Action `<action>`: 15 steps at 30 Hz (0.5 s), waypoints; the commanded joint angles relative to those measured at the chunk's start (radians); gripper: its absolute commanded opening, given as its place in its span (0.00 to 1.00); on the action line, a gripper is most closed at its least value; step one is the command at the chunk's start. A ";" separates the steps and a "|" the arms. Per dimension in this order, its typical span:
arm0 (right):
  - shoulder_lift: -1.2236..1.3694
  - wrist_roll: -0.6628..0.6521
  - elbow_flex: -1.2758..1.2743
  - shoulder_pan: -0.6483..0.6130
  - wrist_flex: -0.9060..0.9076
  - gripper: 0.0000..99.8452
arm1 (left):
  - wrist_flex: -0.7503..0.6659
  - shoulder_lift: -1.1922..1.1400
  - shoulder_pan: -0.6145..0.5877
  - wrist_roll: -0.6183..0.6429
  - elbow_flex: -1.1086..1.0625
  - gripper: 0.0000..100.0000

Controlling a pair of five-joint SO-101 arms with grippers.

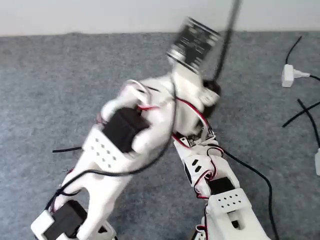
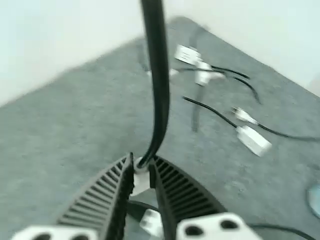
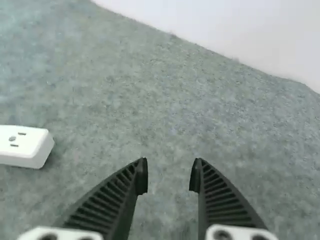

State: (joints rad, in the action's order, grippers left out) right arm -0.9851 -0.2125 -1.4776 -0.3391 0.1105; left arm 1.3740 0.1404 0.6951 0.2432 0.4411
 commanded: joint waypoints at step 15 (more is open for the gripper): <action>0.004 -0.011 0.014 0.150 -0.035 0.16 | 0.238 0.015 -0.199 -0.133 0.051 0.01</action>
State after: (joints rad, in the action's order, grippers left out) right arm -0.9835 -0.2186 -1.4791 -0.2332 0.1059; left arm 1.5950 0.1404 0.5416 0.1527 0.4442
